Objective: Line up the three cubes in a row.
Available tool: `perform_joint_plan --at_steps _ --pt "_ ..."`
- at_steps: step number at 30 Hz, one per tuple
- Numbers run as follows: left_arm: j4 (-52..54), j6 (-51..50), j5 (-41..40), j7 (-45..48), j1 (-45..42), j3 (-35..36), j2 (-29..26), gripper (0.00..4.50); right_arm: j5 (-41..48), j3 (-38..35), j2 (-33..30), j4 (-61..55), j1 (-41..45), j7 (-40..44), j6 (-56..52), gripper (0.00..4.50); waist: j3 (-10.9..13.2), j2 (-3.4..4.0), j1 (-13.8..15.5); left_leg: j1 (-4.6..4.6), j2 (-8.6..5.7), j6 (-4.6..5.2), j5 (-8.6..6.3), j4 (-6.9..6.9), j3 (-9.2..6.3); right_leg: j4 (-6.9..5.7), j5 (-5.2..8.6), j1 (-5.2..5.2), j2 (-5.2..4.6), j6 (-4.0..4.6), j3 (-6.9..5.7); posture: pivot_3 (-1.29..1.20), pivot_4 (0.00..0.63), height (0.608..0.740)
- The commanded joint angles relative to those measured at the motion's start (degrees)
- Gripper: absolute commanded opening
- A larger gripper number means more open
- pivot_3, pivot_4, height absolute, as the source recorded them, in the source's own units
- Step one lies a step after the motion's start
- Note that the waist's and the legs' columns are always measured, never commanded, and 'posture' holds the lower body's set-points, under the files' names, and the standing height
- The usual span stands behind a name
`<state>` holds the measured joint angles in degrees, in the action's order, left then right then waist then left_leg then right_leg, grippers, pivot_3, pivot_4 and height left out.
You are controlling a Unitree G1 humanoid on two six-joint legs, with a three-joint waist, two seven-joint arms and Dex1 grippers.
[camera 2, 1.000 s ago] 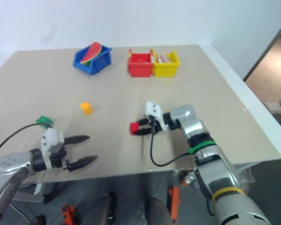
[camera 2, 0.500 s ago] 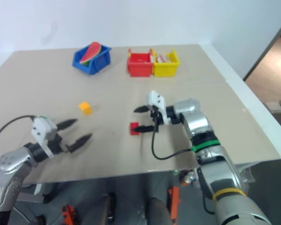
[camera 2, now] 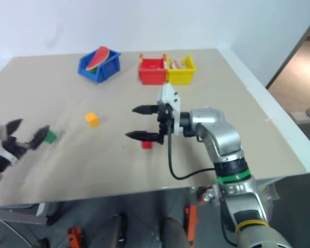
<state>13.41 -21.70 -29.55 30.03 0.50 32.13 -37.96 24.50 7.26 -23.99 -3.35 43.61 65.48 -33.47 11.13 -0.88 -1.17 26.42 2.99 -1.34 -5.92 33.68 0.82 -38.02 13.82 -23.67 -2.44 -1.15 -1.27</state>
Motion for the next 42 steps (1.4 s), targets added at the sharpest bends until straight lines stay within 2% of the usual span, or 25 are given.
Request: perform_joint_plan --at_steps 1,5,20,29,31,32,33,38,39,42 --pt "-3.63 -0.15 -0.59 3.58 -0.53 1.02 -2.84 4.50 1.21 0.21 0.19 -2.67 0.16 -0.92 0.04 4.48 -0.01 -0.01 0.01 0.00 0.01 -0.03 -0.02 0.00 0.07 0.00 0.00 -0.22 -0.08 -0.01 0.00 0.00 0.150 0.740" --pt "-8.99 2.01 1.07 6.72 -2.32 -1.07 -3.96 4.50 -0.28 1.10 0.38 -2.19 -0.12 -1.76 2.68 4.48 -0.04 -0.08 0.04 0.09 0.13 -0.04 -0.02 0.00 0.36 0.01 -0.02 -0.39 -0.47 -0.05 -0.05 0.00 0.150 0.740" --pt "-20.47 4.72 5.64 9.36 -8.58 -7.00 -3.90 4.50 -0.86 1.28 -1.68 -3.38 -1.10 -4.21 3.59 4.48 -0.09 -0.16 -0.01 0.27 0.62 0.04 0.03 -0.03 0.81 -0.01 -0.16 -0.51 0.21 0.16 0.11 0.00 0.150 0.740" --pt "-24.49 5.00 7.17 10.82 -10.91 -10.02 -3.99 4.50 -0.61 1.09 -2.75 -4.20 -1.78 -4.99 3.53 4.48 -0.11 -0.19 -0.01 0.26 0.67 0.01 0.01 -0.03 0.92 -0.01 -0.23 -0.56 0.24 0.19 0.21 0.00 0.150 0.740" --pt "-25.42 4.94 7.61 10.99 -11.19 -10.57 -3.96 3.95 -0.63 1.10 -2.83 -4.19 -1.78 -5.05 3.60 4.50 -0.11 -0.19 -0.01 0.26 0.67 0.03 0.02 -0.03 0.94 0.00 -0.23 -0.56 0.25 0.19 0.24 0.00 0.150 0.740" --pt "-25.83 5.36 7.93 10.95 -11.26 -10.77 -3.92 3.52 -0.63 1.09 -2.87 -4.18 -1.77 -5.10 3.60 4.50 -0.11 -0.19 -0.01 0.26 0.67 0.03 0.02 -0.03 0.96 0.00 -0.23 -0.57 0.25 0.18 0.26 0.00 0.150 0.740" --pt "-26.16 5.68 8.05 10.89 -11.34 -10.87 -3.86 3.31 -0.68 1.07 -2.92 -4.16 -1.77 -5.15 3.67 4.50 -0.11 -0.19 -0.01 0.26 0.67 0.04 0.03 -0.03 0.97 -0.01 -0.24 -0.58 0.25 0.18 0.28 0.00 0.150 0.740" --pt "-29.50 7.47 9.06 10.73 -12.24 -10.90 -3.81 1.56 -0.66 0.99 -3.10 -4.14 -1.81 -5.26 3.97 4.50 -0.12 -0.20 0.00 0.26 0.67 0.04 0.03 -0.03 1.02 -0.01 -0.26 -0.59 0.25 0.15 0.33 0.00 0.150 0.740" --pt "-29.61 7.49 9.11 10.73 -12.28 -10.87 -3.82 1.33 -0.66 1.01 -3.14 -4.13 -1.82 -5.27 3.97 4.50 -0.12 -0.20 -0.01 0.26 0.67 0.04 0.03 -0.02 1.03 -0.01 -0.26 -0.59 0.25 0.14 0.34 0.00 0.150 0.740" --pt "-23.81 6.16 6.87 12.72 -11.99 -11.75 -3.21 1.34 -0.44 0.73 -3.43 -4.52 -1.74 -5.45 3.66 4.50 -0.12 -0.21 -0.01 0.26 0.67 0.02 0.02 -0.02 1.08 -0.01 -0.29 -0.61 0.24 0.12 0.40 0.00 0.150 0.740"
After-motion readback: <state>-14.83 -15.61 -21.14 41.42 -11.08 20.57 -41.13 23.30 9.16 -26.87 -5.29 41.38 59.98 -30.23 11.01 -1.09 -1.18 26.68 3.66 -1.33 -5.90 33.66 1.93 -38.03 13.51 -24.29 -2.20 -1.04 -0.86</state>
